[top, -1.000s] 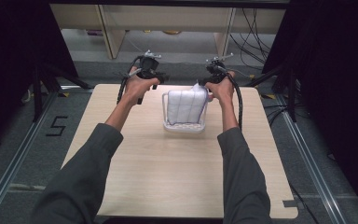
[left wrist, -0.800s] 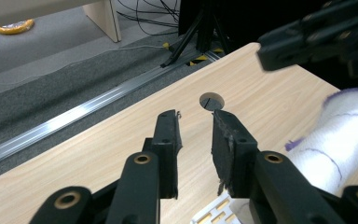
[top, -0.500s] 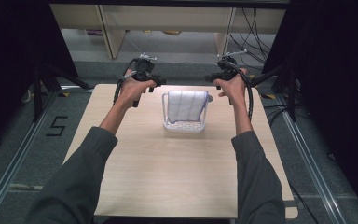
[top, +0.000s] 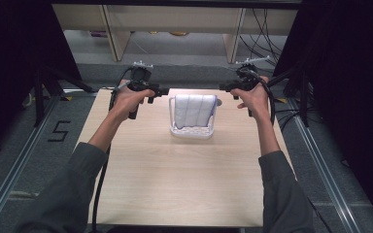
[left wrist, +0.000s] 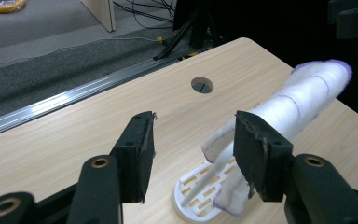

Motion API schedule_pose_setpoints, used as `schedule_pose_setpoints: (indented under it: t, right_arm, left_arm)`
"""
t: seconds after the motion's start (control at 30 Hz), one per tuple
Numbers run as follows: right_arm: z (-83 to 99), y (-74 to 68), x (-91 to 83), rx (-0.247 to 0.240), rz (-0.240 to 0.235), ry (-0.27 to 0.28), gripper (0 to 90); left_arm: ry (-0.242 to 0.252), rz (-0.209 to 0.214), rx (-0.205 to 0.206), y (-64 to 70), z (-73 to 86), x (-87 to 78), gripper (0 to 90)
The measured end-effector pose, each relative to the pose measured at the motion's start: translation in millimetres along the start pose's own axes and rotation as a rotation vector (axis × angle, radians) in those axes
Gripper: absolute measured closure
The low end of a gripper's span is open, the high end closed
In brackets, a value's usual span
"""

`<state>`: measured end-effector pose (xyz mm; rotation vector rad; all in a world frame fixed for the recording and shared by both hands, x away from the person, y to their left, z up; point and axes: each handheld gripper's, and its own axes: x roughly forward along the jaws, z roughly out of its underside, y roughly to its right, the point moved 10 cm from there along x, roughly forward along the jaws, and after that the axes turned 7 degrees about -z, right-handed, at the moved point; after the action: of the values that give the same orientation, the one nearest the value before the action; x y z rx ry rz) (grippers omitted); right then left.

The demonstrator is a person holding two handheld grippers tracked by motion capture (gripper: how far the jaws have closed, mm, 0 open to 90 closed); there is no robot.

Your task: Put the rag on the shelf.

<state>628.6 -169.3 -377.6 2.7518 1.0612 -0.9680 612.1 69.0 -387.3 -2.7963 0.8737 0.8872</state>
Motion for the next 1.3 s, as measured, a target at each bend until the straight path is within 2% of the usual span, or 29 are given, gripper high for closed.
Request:
schedule_pose_setpoints:
  t: [0.07, 0.13, 0.27, 0.3, 0.33, 0.57, 0.63, 0.73, 0.87, 0.9, 1.0, 1.03, 1.17, 1.2, 1.27, 1.3]
  right_arm:
    - [1.8, -3.7, -5.7, -0.006, -0.008, 0.003, 54.6]
    - [3.5, -7.9, -11.2, -0.008, -0.015, 0.009, 54.0]
    - [6.4, -18.1, -21.9, -0.015, -0.023, 0.029, 49.7]
    - [6.8, -19.5, -23.4, -0.031, -0.024, 0.04, 47.4]
    - [8.3, -22.3, -25.8, -0.026, -0.026, 0.04, 45.8]
    - [21.1, -38.6, -34.6, -0.041, -0.034, 0.05, 41.2]
    - [22.2, -39.3, -35.6, -0.051, -0.033, 0.05, 40.8]
    - [31.1, -49.8, -41.9, -0.047, -0.036, 0.059, 39.7]
    - [38.3, -55.3, -41.6, -0.073, -0.052, 0.064, 39.7]
    - [43.9, -58.5, -42.2, -0.064, -0.057, 0.06, 39.7]
    - [52.8, -62.3, -40.7, -0.078, -0.059, 0.056, 39.7]
    - [55.2, -63.3, -40.3, -0.087, -0.054, 0.056, 39.6]
    - [64.0, -70.0, -40.4, -0.079, -0.071, 0.054, 39.4]
    - [64.7, -68.4, -41.0, -0.101, -0.065, 0.05, 39.4]
    - [69.6, -73.4, -40.1, -0.075, -0.076, 0.052, 38.9]
    - [71.8, -73.4, -40.2, -0.09, -0.072, 0.046, 38.5]
  left_arm:
    - [0.014, 0.014, -0.016, 3.2, 1.4, -3.7, 47.0]
    - [0.008, 0.021, 0.004, 5.0, 5.7, -9.1, 46.3]
    - [0.026, 0.046, -0.014, 9.1, 11.3, -17.0, 44.7]
    - [0.027, 0.04, -0.01, 9.2, 13.7, -18.7, 43.8]
    - [0.024, 0.032, 0.003, 8.9, 17.2, -21.5, 42.9]
    - [0.035, 0.063, 0.01, 19.6, 34.2, -35.8, 40.3]
    - [0.037, 0.064, 0.012, 22.2, 37.8, -39.0, 39.5]
    - [0.049, 0.068, 0.017, 26.8, 44.6, -46.9, 39.2]
    - [0.062, 0.089, 0.027, 33.1, 54.2, -55.2, 39.0]
    - [0.062, 0.094, 0.021, 35.6, 59.8, -58.3, 38.9]
    - [0.066, 0.103, 0.013, 38.5, 65.2, -61.1, 38.0]
    - [0.059, 0.116, 0.012, 41.2, 72.2, -63.1, 36.8]
    - [0.066, 0.113, 0.015, 43.7, 84.1, -65.7, 36.4]
    - [0.066, 0.113, 0.015, 43.7, 84.1, -65.7, 36.1]
    - [0.072, 0.115, 0.022, 44.5, 91.6, -70.1, 35.7]
    - [0.082, 0.108, 0.02, 44.2, 92.9, -71.4, 35.5]
